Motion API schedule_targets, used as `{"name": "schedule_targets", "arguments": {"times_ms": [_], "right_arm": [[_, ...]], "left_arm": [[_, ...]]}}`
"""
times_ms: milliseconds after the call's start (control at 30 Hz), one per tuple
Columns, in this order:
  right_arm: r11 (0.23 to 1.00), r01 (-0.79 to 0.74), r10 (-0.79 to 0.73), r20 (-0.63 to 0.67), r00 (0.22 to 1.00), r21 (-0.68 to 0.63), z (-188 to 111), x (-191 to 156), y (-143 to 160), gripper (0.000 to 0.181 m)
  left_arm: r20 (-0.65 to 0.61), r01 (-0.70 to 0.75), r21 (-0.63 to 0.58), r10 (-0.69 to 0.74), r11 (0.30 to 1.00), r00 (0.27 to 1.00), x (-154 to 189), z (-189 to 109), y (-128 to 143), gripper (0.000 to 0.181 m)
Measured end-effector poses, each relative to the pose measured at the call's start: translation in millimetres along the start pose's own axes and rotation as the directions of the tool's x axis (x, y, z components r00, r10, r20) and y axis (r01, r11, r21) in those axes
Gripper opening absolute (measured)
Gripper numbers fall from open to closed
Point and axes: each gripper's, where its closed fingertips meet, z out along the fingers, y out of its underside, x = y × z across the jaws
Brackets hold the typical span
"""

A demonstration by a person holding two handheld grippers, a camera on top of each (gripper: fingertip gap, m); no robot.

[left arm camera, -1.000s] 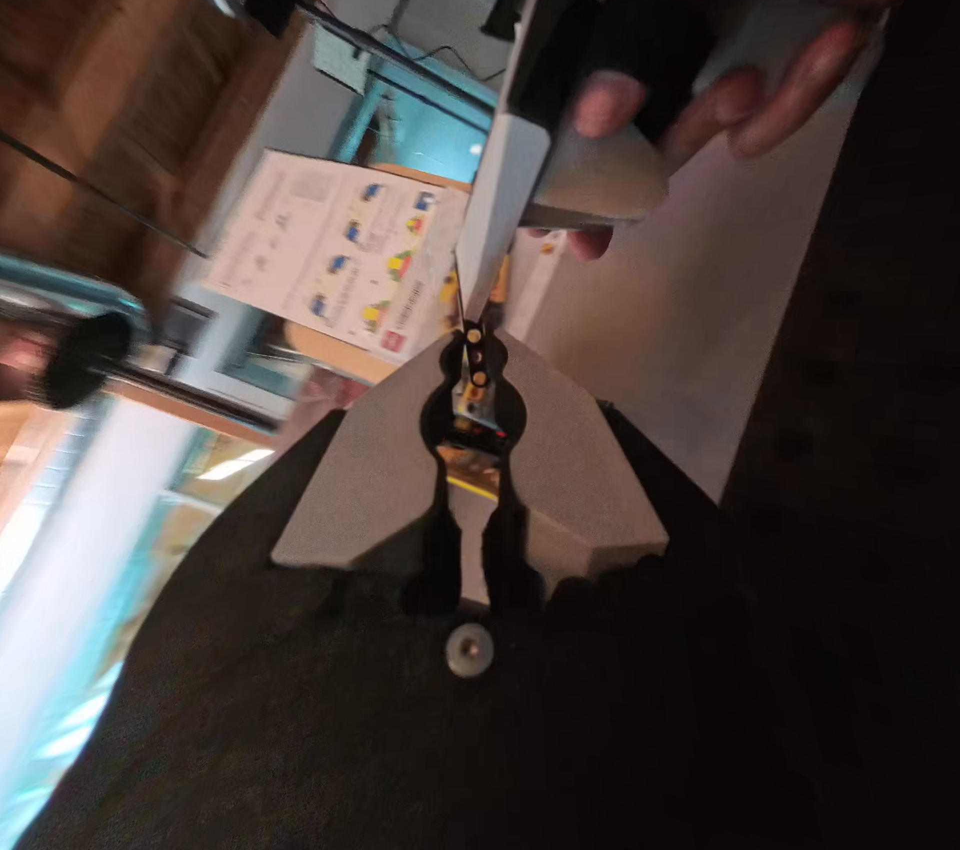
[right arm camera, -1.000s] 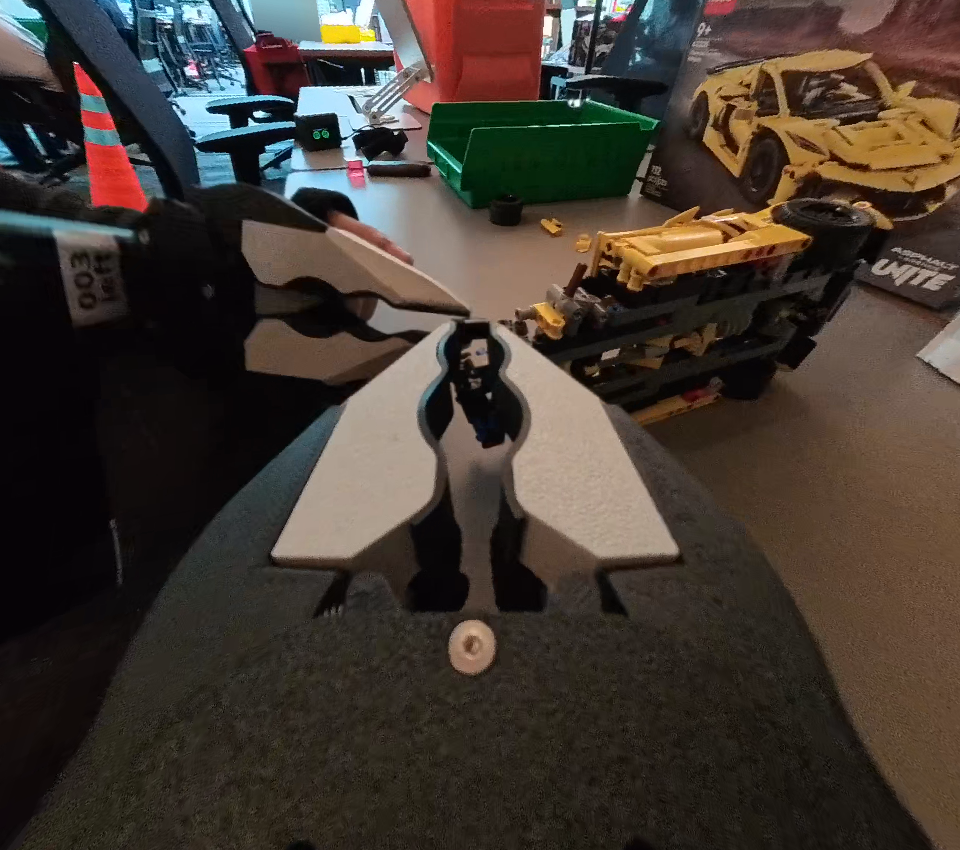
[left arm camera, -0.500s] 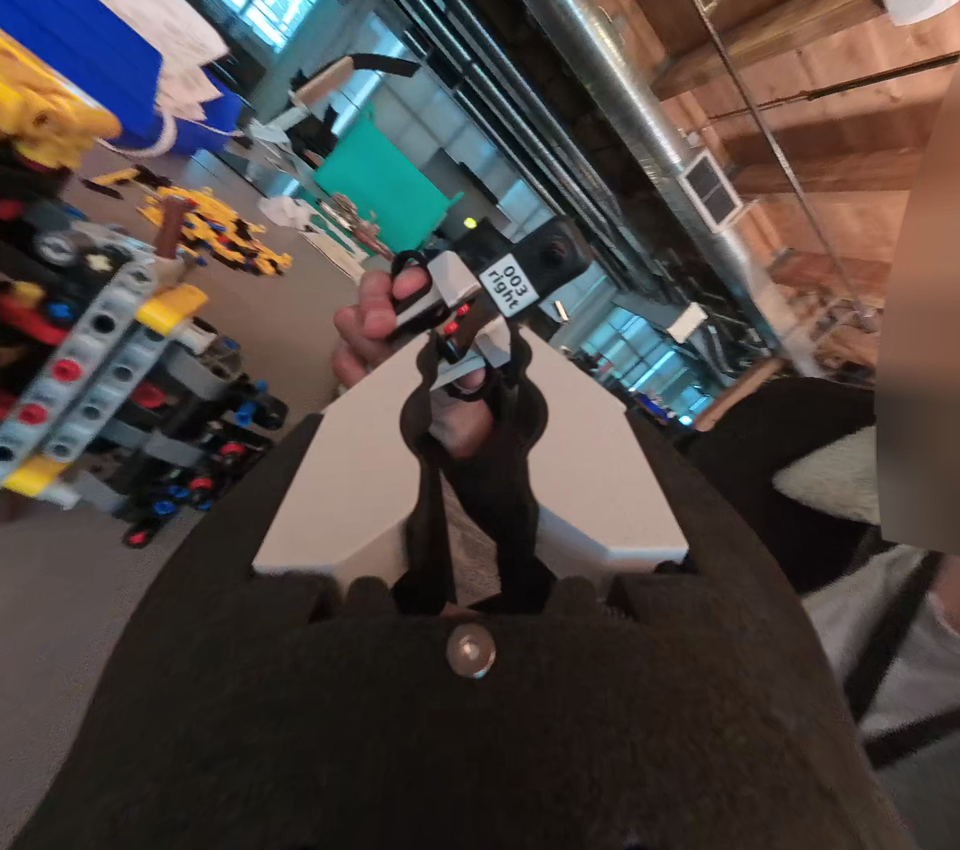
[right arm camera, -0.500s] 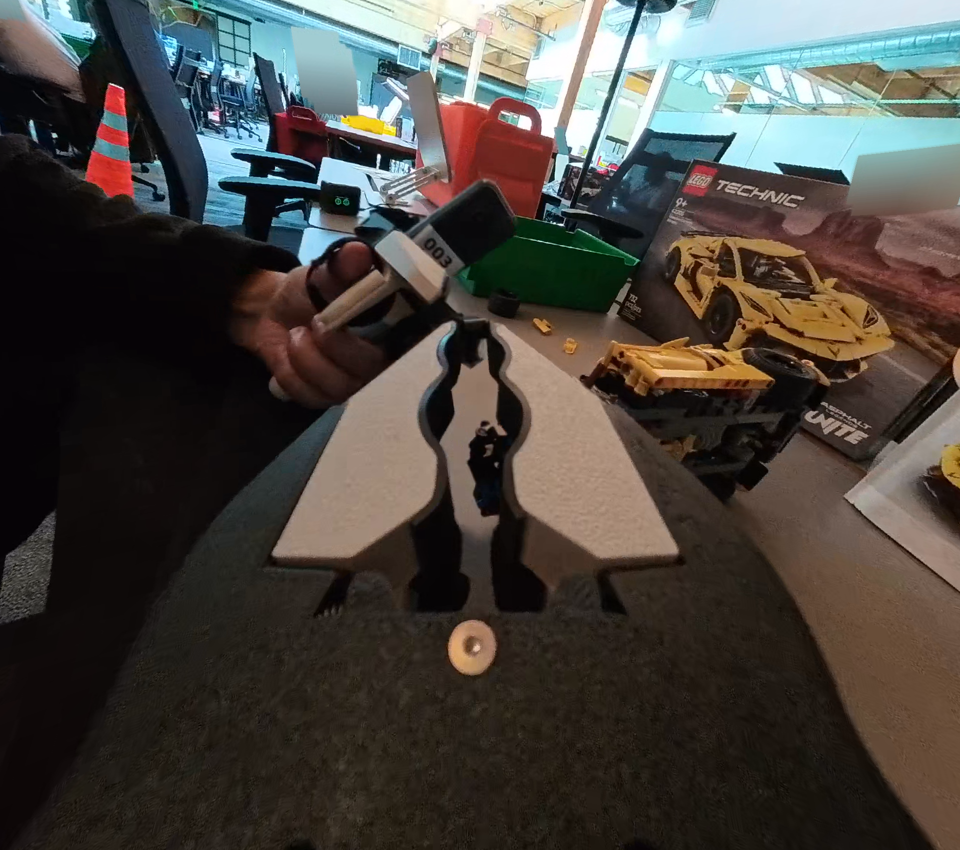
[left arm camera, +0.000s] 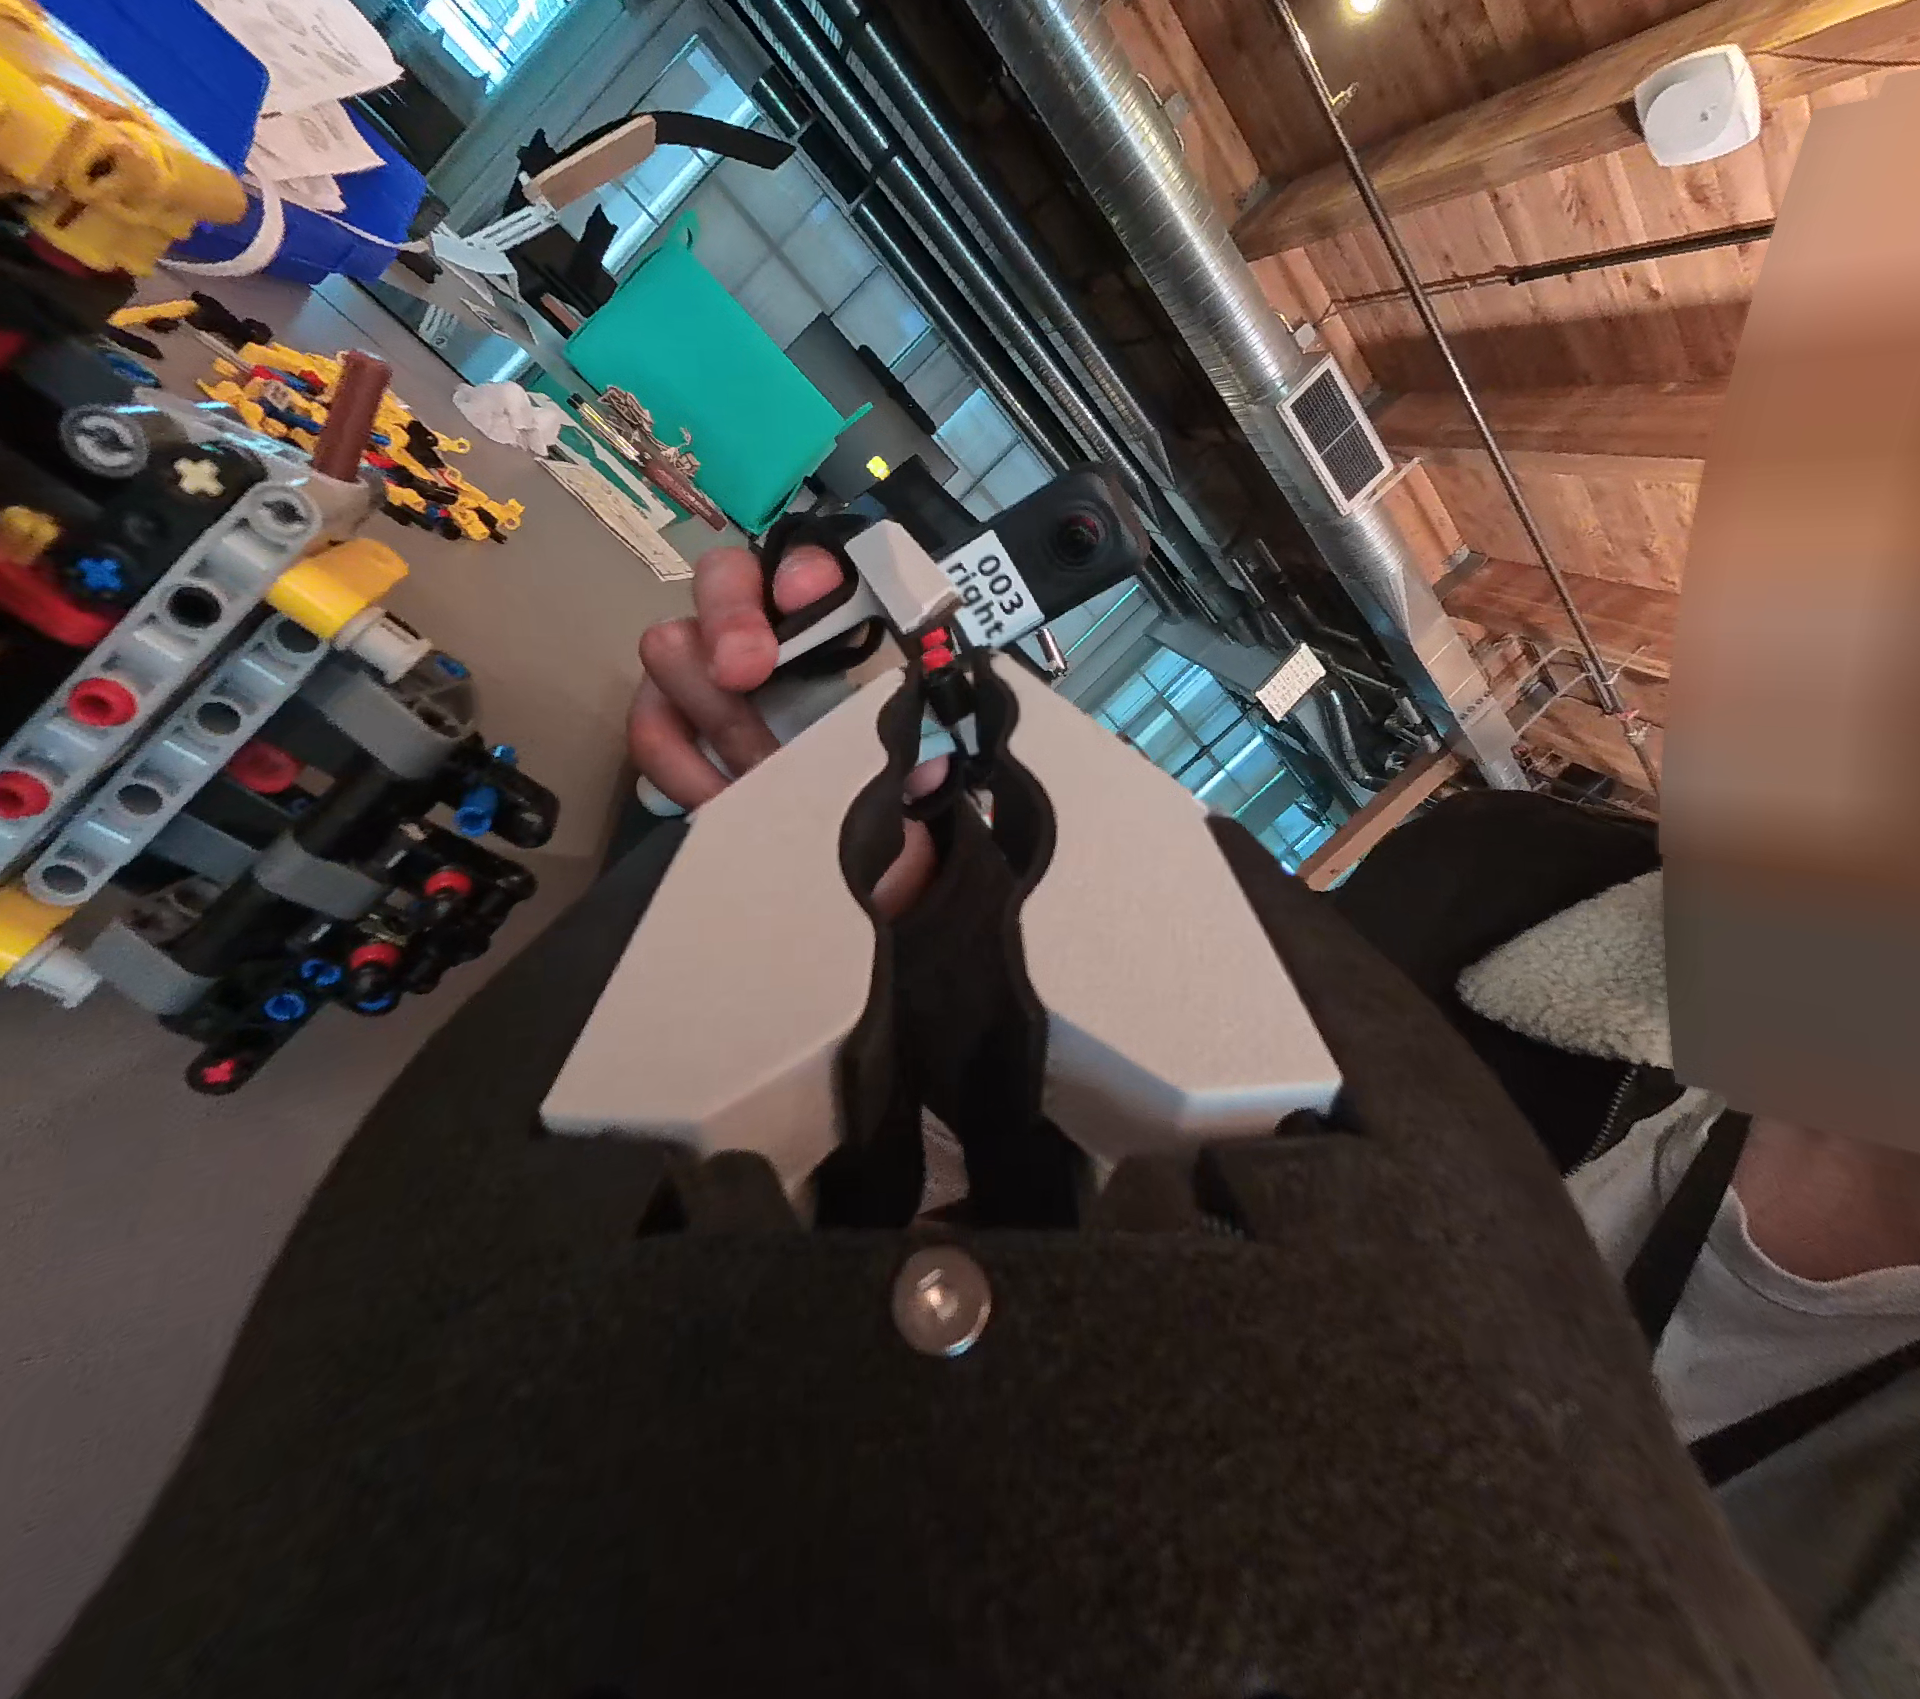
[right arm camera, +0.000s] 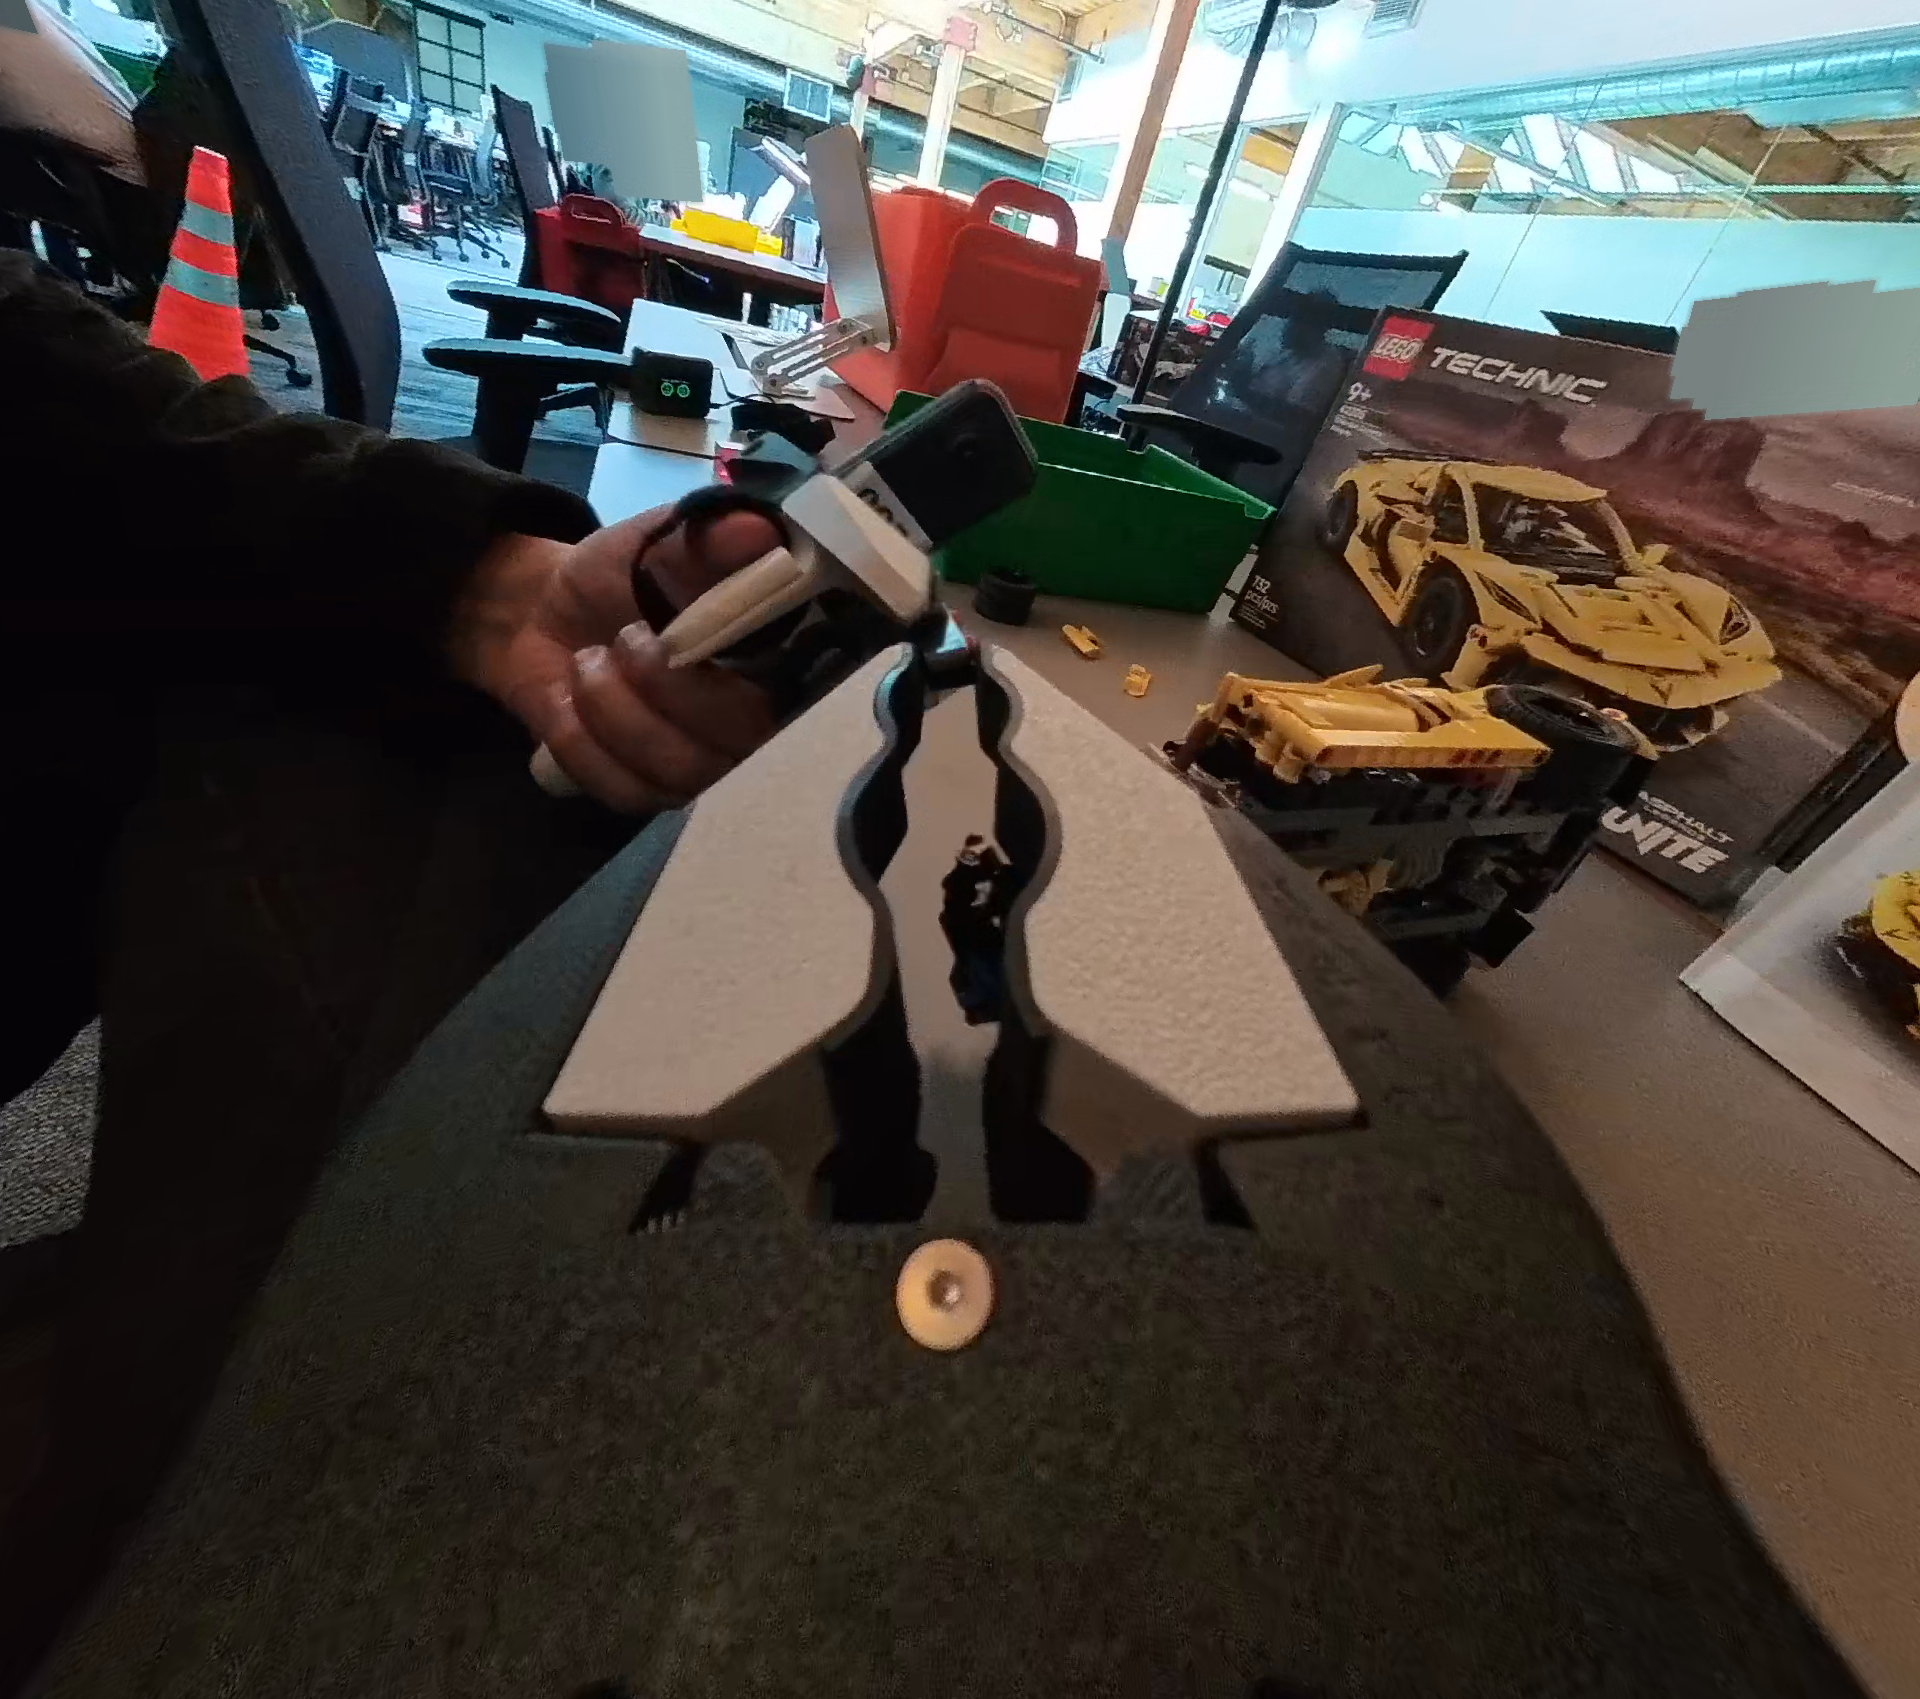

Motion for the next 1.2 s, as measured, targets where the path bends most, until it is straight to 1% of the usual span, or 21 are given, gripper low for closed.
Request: {"name": "schedule_targets", "arguments": {"times_ms": [167,233,300,400,500,600,767,833,867,900,933,967,1000,1033,1067,1100,1133,1200], "right_arm": [[0.997,-0.014,0.004,-0.122,0.993,-0.08,4,13,11,0.009],[0.996,-0.024,0.014,-0.127,0.992,-0.083,5,14,9,0.009],[0.996,-0.049,0.04,-0.134,0.99,-0.069,5,15,7,0.009],[0.996,-0.007,-0.008,-0.162,0.987,-0.088,3,17,7,0.008],[0.995,0.004,-0.022,-0.18,0.983,-0.102,1,20,8,0.006],[0.995,-0.042,0.021,-0.209,0.978,-0.093,1,24,8,0.005],[0.989,-0.128,0.109,-0.216,0.97,-0.076,2,28,11,0.005],[0.992,-0.105,0.086,-0.235,0.968,-0.071,5,31,12,0.008],[0.995,-0.078,0.058,-0.263,0.963,-0.066,4,35,11,0.01],[0.996,-0.052,0.027,-0.316,0.948,-0.071,2,41,11,0.005],[0.997,-0.028,0.001,-0.366,0.93,-0.068,-1,46,10,0.005],[0.999,-0.022,0.004,-0.384,0.923,-0.044,-1,45,6,0.004],[0.999,-0.039,0.029,-0.372,0.928,-0.02,1,43,3,0.0],[0.999,-0.051,0.047,-0.386,0.921,-0.001,1,44,2,0.0],[0.998,-0.058,0.049,-0.396,0.917,-0.011,2,45,4,0.0],[0.998,-0.051,0.034,-0.39,0.92,-0.035,3,43,7,0.001],[0.998,-0.044,0.024,-0.379,0.925,-0.044,4,41,8,0.008],[0.997,-0.042,0.014,-0.376,0.926,-0.065,6,41,10,0.01]], "left_arm": [[0.077,-0.006,0.062,0.001,0.998,0.997,-12,-3,-8,0.007],[0.086,-0.033,0.073,0.027,0.997,0.996,-12,-3,-9,0.007],[0.107,-0.09,0.083,0.081,0.993,0.991,-10,-2,-10,0.007],[0.158,-0.17,0.081,0.156,0.982,0.975,-10,1,-10,0.008],[0.194,-0.212,0.08,0.193,0.974,0.962,-12,3,-10,0.008],[0.229,-0.243,0.103,0.215,0.965,0.949,-14,5,-13,0.009],[0.223,-0.184,0.144,0.149,0.972,0.963,-18,5,-18,0.008],[0.194,-0.126,0.181,0.09,0.975,0.977,-20,2,-21,0.007],[0.166,-0.094,0.205,0.06,0.974,0.984,-19,0,-23,0.007],[0.139,-0.066,0.231,0.035,0.971,0.99,-18,-2,-26,0.007],[0.134,-0.051,0.242,0.019,0.969,0.991,-19,-3,-26,0.007],[0.14,-0.053,0.235,0.021,0.97,0.99,-20,-2,-25,0.007],[0.143,-0.064,0.231,0.031,0.971,0.989,-19,-1,-25,0.007],[0.145,-0.066,0.243,0.031,0.968,0.989,-19,-1,-26,0.007],[0.143,-0.051,0.259,0.014,0.965,0.99,-21,-2,-27,0.007],[0.133,-0.029,0.285,-0.01,0.958,0.991,-22,-5,-30,0.007],[0.124,-0.003,0.317,-0.038,0.948,0.992,-24,-10,-35,0.007],[0.1,0.049,0.339,-0.088,0.939,0.991,-27,-13,-37,0.007]]}}
